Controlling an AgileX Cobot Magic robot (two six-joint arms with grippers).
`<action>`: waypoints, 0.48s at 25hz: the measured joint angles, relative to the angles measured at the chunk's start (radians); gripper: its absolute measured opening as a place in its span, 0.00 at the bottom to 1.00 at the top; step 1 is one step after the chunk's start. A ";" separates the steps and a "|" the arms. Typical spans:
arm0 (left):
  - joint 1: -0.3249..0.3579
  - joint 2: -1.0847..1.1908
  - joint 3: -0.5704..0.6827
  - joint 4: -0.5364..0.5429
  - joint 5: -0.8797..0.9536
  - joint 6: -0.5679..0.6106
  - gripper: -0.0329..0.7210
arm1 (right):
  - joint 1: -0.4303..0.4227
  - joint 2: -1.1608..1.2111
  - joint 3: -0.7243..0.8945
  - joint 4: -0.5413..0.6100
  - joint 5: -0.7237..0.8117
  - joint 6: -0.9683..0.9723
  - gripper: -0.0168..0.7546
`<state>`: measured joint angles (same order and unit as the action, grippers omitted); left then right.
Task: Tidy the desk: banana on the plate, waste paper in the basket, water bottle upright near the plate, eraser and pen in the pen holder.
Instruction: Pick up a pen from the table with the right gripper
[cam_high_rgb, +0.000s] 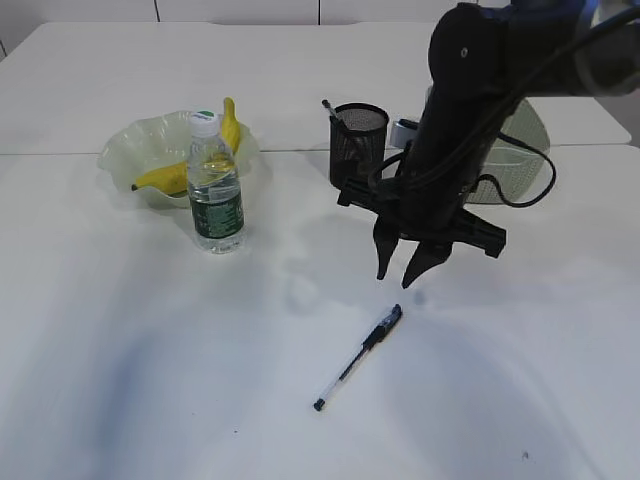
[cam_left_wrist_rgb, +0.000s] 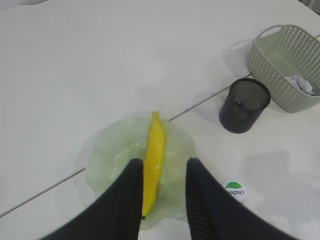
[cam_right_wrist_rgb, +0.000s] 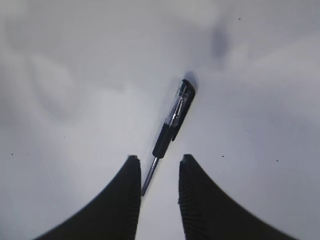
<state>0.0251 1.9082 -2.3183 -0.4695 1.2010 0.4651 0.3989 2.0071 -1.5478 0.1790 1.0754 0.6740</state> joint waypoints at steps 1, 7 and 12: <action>0.004 0.000 0.000 -0.005 0.000 0.000 0.31 | 0.000 0.007 0.000 0.000 -0.002 0.009 0.30; 0.009 0.000 0.000 -0.010 -0.006 -0.001 0.31 | 0.000 0.048 0.000 0.009 -0.009 0.023 0.37; 0.013 0.000 0.000 -0.008 -0.009 -0.002 0.30 | 0.000 0.048 0.000 -0.016 -0.020 0.089 0.38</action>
<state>0.0379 1.9082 -2.3183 -0.4775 1.1924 0.4628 0.3989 2.0548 -1.5478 0.1634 1.0556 0.7632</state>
